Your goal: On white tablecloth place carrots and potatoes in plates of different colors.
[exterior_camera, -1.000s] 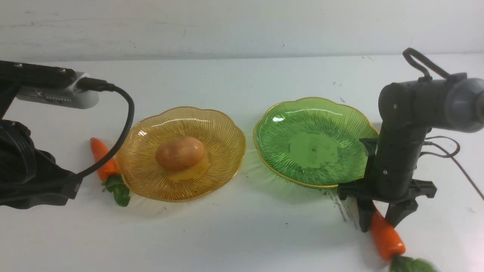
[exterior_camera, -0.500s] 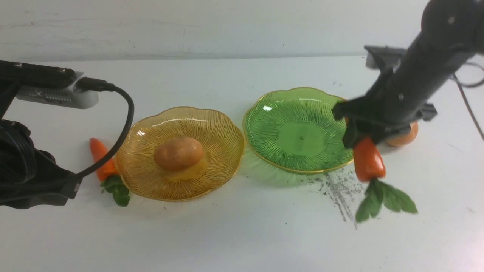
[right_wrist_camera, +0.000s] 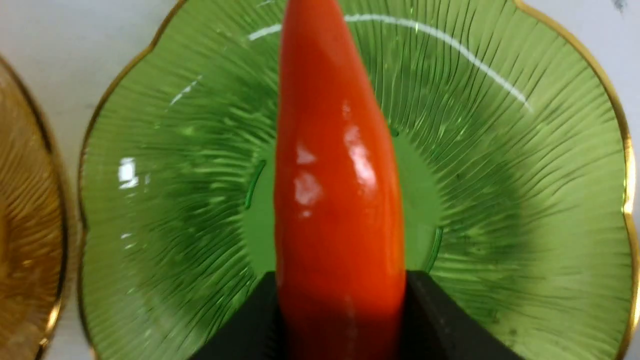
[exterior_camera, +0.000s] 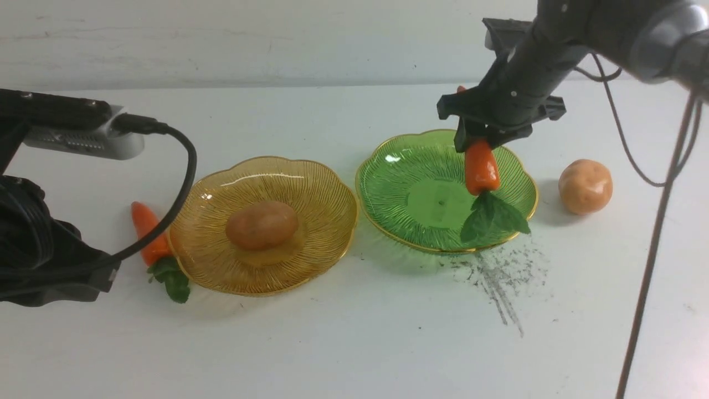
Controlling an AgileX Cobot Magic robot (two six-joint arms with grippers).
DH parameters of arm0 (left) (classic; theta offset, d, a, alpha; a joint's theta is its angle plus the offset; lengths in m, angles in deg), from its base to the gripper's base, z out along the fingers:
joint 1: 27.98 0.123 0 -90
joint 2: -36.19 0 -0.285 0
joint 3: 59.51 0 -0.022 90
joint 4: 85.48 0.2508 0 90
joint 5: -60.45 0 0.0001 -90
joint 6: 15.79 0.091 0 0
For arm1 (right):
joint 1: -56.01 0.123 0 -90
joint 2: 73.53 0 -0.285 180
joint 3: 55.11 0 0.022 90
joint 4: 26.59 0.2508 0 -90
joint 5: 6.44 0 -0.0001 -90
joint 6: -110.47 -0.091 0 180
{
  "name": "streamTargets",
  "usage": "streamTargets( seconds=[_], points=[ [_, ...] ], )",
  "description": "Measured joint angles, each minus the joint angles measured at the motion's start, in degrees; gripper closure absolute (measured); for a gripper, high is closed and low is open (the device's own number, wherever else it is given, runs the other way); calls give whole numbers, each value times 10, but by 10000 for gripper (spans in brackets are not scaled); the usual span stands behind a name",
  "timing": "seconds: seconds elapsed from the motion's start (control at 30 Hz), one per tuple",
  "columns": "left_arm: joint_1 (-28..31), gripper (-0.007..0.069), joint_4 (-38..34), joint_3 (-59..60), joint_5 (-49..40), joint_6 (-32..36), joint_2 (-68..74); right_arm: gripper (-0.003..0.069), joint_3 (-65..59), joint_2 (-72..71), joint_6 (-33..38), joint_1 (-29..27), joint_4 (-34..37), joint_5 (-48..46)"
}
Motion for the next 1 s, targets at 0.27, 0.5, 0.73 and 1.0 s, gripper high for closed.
streamTargets(
  seconds=[0.27,0.5,0.73,1.0],
  points=[
    [0,628,-2,0,0,-30,0,340,26,43,-7,0,-10,-6],
    [0,628,-4,0,0,-34,0,160,69,43,1,0,-11,-44],
    [0,627,-2,0,0,-55,0,173,1,-76,31,0,13,-46],
    [0,580,94,0,0,-174,2,400,-221,-341,43,0,14,-48]
  ],
)
